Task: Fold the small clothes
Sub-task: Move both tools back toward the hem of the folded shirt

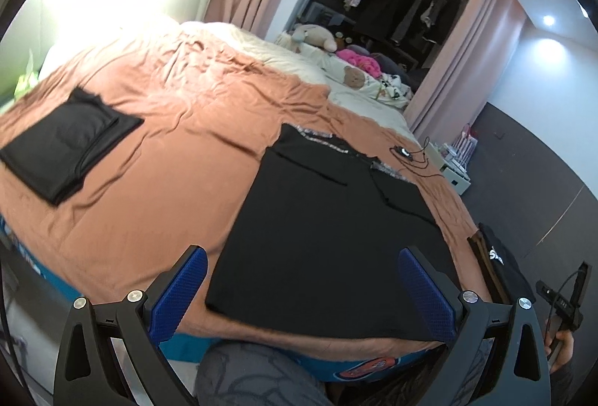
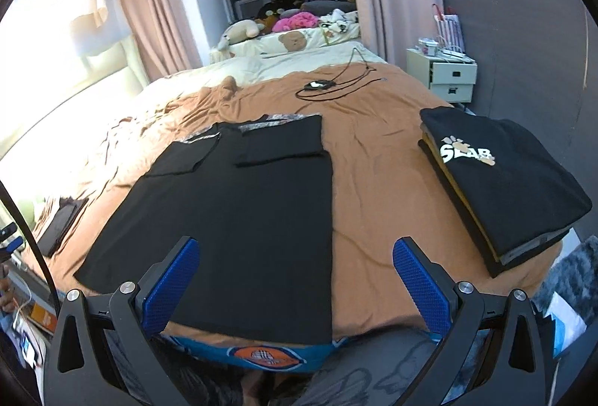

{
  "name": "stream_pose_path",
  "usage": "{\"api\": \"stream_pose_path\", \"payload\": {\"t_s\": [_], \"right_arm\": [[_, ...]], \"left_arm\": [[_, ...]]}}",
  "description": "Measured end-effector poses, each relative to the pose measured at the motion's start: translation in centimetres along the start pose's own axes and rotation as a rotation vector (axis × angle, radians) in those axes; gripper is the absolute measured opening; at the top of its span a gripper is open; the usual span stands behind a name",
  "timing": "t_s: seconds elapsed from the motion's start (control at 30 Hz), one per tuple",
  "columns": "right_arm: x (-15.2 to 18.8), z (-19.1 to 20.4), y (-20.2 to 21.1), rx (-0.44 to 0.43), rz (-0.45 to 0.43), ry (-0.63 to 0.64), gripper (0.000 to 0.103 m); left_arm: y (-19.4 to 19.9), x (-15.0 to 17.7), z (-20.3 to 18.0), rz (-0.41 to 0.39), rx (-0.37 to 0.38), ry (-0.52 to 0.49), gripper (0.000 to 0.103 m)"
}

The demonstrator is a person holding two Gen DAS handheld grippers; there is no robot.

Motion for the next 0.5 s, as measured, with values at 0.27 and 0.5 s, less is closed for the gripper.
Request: {"api": "stream_pose_path", "payload": {"t_s": [0.27,0.5], "right_arm": [[2.9,-2.4,-2.1,-0.021,0.056,-0.088,0.103],[3.0,-1.8,-4.7,0.005,0.136,-0.087,0.103]], "left_arm": [[-1.9,3.0,1.6,0.050,-0.062,-0.001,0.103],[-3.7,4.4,2.4,0.088,-0.130,-0.027,0.103]]}}
Point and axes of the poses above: each gripper's, at about its wrist camera, not at the fingertips, and y roughly against the way its jaws point, z to its left, x to its underside, the point moved 7 cm from there along -y, roughly the way its jaws point, and after that the axes turned 1 degree about z, right-handed, at the moved point
